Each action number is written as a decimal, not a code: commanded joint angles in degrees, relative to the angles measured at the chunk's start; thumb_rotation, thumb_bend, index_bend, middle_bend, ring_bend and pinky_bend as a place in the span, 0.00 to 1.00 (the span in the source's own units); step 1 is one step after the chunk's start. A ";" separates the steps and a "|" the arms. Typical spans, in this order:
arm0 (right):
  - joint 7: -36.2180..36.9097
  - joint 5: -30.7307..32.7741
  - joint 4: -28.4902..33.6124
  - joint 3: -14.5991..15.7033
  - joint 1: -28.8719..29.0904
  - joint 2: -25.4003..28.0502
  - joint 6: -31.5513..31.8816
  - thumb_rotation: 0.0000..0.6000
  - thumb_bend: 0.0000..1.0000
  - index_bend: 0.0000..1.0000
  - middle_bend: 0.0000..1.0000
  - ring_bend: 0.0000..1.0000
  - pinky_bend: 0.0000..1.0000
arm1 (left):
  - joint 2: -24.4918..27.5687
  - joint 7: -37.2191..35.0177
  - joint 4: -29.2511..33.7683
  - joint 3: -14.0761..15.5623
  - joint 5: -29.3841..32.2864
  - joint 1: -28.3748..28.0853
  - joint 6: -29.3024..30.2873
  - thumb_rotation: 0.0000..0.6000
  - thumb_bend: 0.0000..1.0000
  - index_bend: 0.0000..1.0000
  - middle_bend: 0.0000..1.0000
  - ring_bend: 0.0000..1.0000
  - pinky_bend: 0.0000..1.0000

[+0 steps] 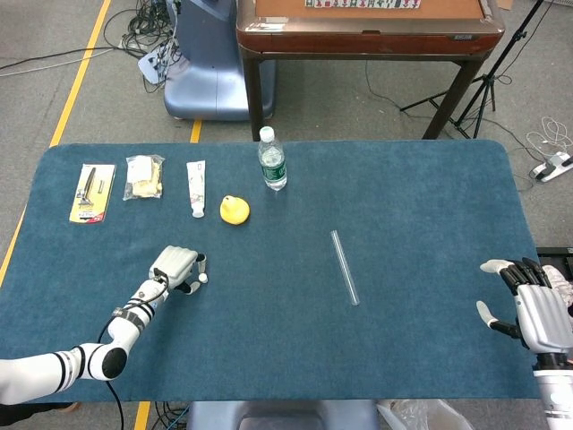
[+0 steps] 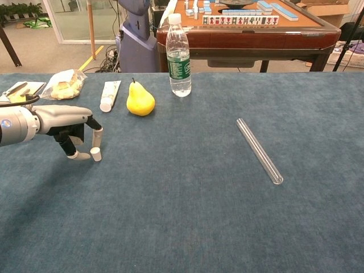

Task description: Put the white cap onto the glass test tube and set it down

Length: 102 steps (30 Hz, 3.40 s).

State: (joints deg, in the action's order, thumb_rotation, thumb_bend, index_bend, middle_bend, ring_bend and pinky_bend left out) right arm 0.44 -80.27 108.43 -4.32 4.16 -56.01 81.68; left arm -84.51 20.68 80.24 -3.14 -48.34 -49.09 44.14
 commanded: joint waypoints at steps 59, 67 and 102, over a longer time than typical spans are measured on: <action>-26.59 26.84 6.46 -6.72 22.82 -3.11 -23.46 1.00 0.02 0.33 0.12 0.00 0.01 | 9.99 -6.13 14.56 -1.64 -10.61 6.14 7.59 1.00 0.27 0.55 1.00 1.00 1.00; -34.18 37.40 1.65 -6.34 32.06 -8.84 -27.62 1.00 0.00 0.33 0.06 0.00 0.00 | 10.81 -5.80 16.04 -1.36 -11.16 6.99 8.31 1.00 0.27 0.56 1.00 1.00 1.00; -40.76 56.48 -19.25 -0.23 50.01 -26.82 -33.22 0.69 0.70 0.33 0.04 0.00 0.00 | 11.01 -6.61 17.32 -0.79 -14.38 8.88 8.54 1.00 0.28 0.57 1.00 1.00 1.00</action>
State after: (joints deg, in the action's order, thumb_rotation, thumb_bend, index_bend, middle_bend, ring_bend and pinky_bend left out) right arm -40.42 -24.05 90.01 -4.85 53.74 -82.12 48.82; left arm -73.53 14.11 97.47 -3.99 -62.59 -40.27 52.67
